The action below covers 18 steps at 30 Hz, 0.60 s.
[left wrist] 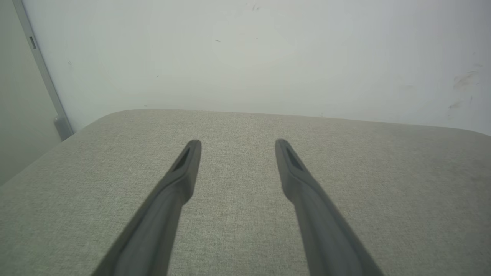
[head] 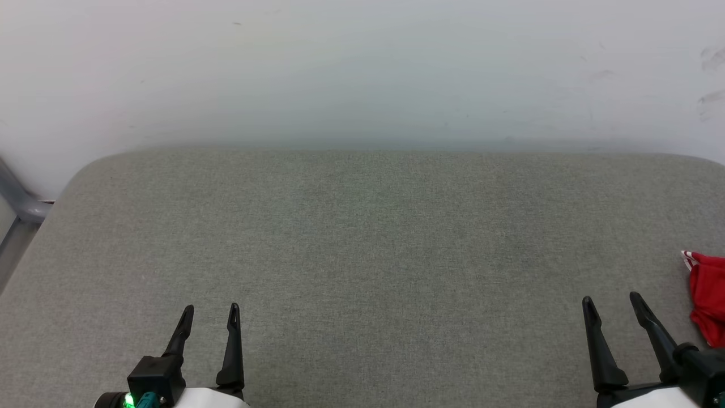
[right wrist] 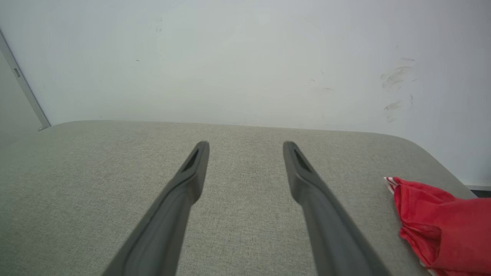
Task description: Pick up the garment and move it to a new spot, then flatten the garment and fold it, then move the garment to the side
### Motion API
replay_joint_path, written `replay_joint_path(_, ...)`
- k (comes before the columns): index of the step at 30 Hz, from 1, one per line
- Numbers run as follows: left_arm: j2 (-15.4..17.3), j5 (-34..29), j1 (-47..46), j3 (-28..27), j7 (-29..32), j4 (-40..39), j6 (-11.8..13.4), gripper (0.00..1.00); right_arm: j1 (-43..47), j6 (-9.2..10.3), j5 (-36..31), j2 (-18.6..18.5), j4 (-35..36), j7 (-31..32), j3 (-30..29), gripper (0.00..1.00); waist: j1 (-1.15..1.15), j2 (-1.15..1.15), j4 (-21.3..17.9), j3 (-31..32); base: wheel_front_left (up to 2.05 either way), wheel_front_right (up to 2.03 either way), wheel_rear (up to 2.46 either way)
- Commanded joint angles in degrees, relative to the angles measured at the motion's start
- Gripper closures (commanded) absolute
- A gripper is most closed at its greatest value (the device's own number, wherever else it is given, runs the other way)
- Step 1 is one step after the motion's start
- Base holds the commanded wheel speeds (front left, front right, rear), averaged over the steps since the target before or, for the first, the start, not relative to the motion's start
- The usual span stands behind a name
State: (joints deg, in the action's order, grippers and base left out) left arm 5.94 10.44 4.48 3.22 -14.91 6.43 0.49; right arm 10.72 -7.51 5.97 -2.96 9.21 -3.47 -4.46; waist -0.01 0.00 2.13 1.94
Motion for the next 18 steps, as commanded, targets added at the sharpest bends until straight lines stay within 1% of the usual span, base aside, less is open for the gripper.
replay_joint_path(1, -0.2, -0.3, 0.2, -0.3, -0.4, 0.0, -0.5, 0.0, 1.0, 0.05, 0.3, 0.1, 1.6, 0.7, 0.2, 0.0, 0.01, 0.0, 0.0, 0.1, 0.0, 0.0, 0.0)
replay_joint_path(7, -1.0, -1.1, -0.3, -0.7, -0.4, 0.3, -1.4, 0.0, 1.6, 0.05, 0.5, 0.1, 4.2, 2.3, 0.4, 0.0, 0.01, 0.0, 0.2, 0.1, 0.0, 0.0, 0.0)
replay_joint_path(18, -1.9, -2.2, -0.9, -1.4, -0.4, 0.8, -2.4, 0.0, 1.7, 0.05, 0.8, 0.1, 4.7, 2.9, 0.7, 0.0, 0.01, 0.0, 0.1, -0.3, 0.0, 0.0, 0.0)
